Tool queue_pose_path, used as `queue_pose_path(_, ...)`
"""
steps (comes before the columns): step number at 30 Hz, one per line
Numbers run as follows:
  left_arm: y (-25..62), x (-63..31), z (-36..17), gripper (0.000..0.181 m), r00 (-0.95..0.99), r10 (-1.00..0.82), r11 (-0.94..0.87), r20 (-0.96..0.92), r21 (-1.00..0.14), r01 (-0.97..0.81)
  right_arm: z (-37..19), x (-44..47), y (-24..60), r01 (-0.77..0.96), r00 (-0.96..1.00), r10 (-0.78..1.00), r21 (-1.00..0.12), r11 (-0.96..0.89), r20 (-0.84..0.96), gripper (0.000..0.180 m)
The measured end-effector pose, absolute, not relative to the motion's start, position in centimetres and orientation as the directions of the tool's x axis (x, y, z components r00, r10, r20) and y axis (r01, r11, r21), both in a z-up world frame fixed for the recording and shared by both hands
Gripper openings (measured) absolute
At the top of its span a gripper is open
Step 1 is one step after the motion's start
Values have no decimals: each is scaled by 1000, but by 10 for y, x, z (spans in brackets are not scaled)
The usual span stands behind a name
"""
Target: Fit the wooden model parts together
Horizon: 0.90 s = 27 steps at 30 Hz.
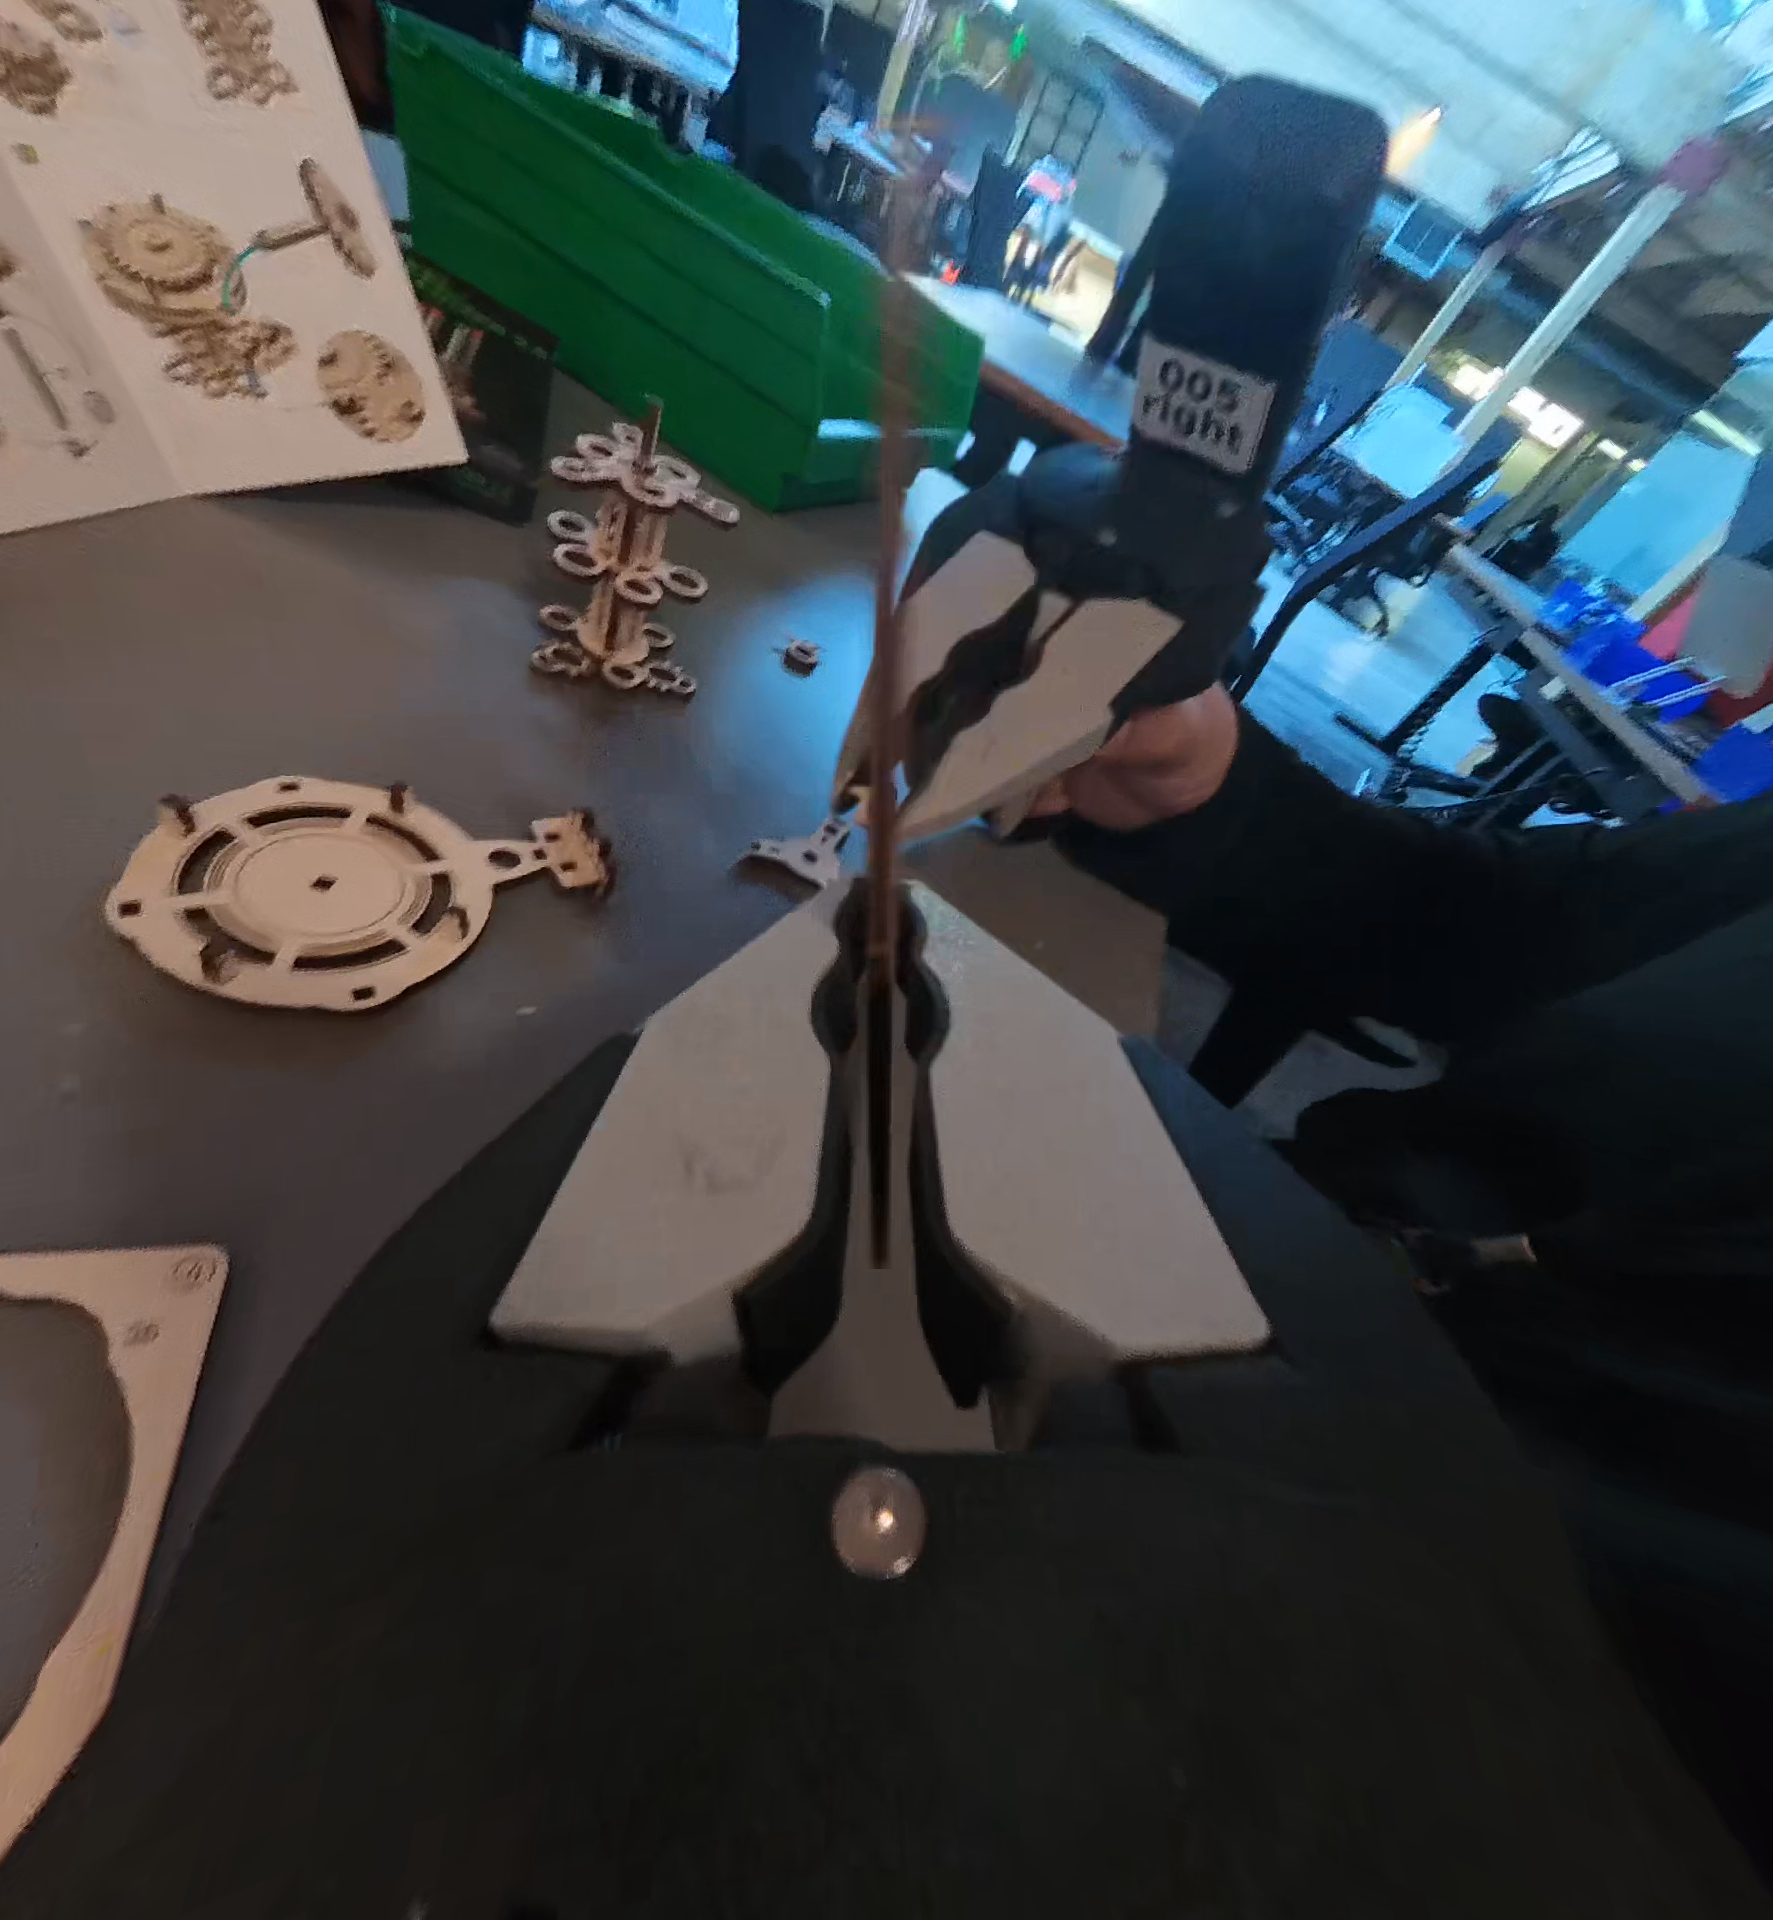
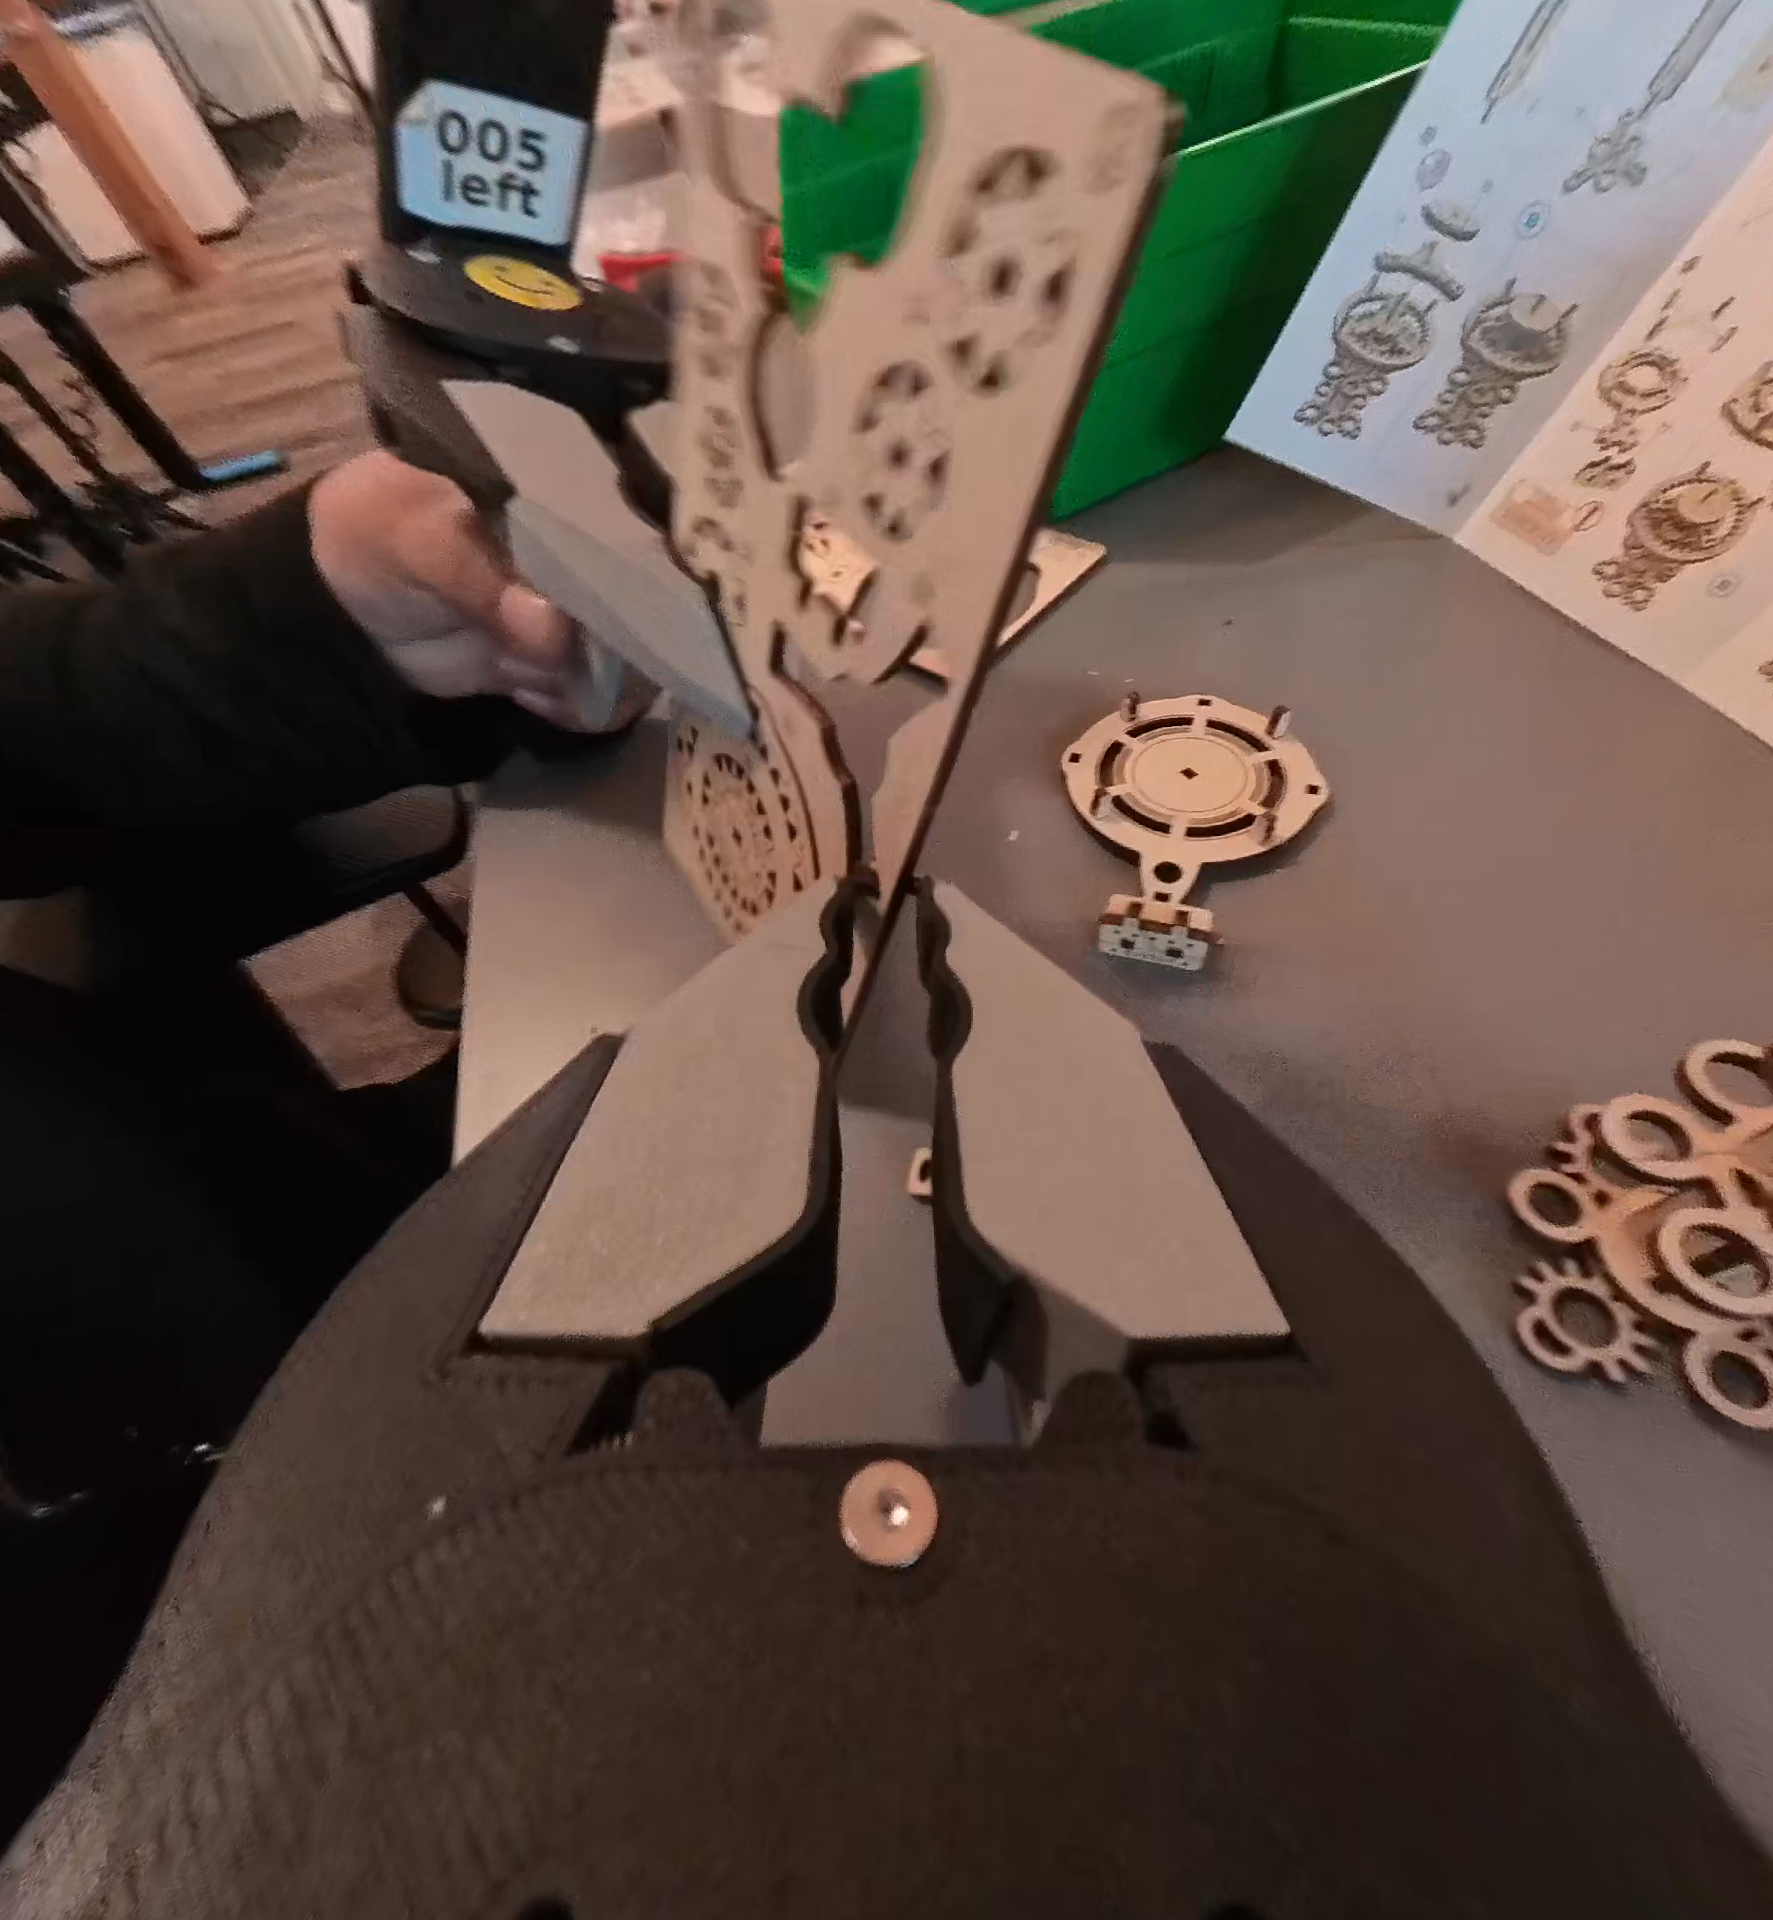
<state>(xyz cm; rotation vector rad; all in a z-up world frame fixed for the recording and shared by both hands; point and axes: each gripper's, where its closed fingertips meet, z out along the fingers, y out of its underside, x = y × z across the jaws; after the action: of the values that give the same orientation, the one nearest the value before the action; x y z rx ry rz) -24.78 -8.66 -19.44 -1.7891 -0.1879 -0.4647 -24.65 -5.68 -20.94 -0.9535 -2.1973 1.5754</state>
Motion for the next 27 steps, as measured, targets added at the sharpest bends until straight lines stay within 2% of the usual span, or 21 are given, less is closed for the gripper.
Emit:
queue_pose_path(8,-85,-245,-203,1,895,-115,-332,430,-866,373,-209,-245,-54,294,-764,644,-916,275,-52,8)
queue_pose_path(13,-85,-245,-202,1,885,-127,-329,449,-861,389,-203,-244,-54,345,-771,611,-925,161,-182,6)
queue_pose_path(21,-85,-245,-203,1,853,-143,-345,501,-834,432,-204,-246,-54,364,-760,619,-918,155,-197,6)
queue_pose_path(25,-82,-249,-208,2,883,-86,-350,462,-843,408,-209,-259,-51,511,-658,637,-860,-14,-401,5)
queue_pose_path(27,-80,-253,-210,2,896,-44,-346,443,-848,402,-213,-266,-48,539,-607,669,-841,-52,-430,4)
